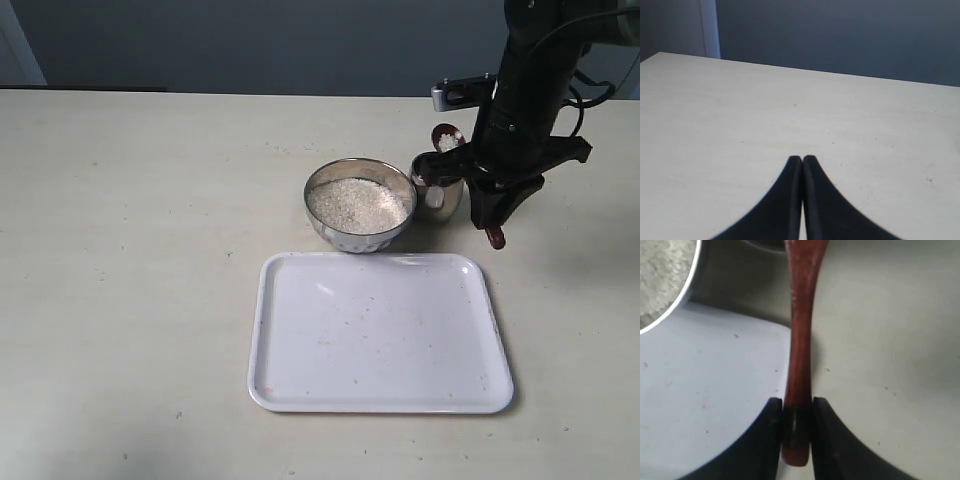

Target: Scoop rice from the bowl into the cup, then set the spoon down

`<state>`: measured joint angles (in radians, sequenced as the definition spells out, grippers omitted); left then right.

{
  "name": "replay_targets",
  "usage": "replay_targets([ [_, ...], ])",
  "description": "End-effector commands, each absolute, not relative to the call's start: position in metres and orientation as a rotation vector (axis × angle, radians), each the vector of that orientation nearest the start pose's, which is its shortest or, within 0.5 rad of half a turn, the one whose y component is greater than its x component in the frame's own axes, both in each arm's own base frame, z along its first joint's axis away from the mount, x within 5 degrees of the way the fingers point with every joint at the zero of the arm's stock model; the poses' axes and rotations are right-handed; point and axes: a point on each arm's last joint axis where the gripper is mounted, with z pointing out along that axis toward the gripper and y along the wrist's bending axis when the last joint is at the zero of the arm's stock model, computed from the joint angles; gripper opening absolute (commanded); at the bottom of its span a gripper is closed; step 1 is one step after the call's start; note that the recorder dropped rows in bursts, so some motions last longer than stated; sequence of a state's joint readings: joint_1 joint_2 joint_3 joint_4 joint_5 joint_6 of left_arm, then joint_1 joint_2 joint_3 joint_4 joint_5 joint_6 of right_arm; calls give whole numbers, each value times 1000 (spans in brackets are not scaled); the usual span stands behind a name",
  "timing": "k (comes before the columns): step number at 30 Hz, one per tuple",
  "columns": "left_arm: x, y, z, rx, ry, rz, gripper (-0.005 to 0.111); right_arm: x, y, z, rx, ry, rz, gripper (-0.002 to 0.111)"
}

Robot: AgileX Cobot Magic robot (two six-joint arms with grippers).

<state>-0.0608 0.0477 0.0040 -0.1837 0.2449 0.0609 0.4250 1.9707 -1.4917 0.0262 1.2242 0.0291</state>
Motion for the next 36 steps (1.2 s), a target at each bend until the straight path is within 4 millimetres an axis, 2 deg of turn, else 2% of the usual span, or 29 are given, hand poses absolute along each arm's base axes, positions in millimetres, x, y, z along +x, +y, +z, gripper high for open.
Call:
replay_targets([
  [1, 58, -7, 190, -24, 1762, -172, 1, 348, 156, 201, -611, 3127, -6, -1],
  [27, 58, -7, 190, -24, 1762, -172, 1, 349, 155, 197, -618, 3127, -72, -1],
  [32, 58, -7, 190, -24, 1762, -172, 1, 346, 167, 186, -719, 3115, -170, -1],
  [36, 58, -7, 190, -24, 1762, -172, 1, 346, 170, 184, -730, 3094, -256, -1],
])
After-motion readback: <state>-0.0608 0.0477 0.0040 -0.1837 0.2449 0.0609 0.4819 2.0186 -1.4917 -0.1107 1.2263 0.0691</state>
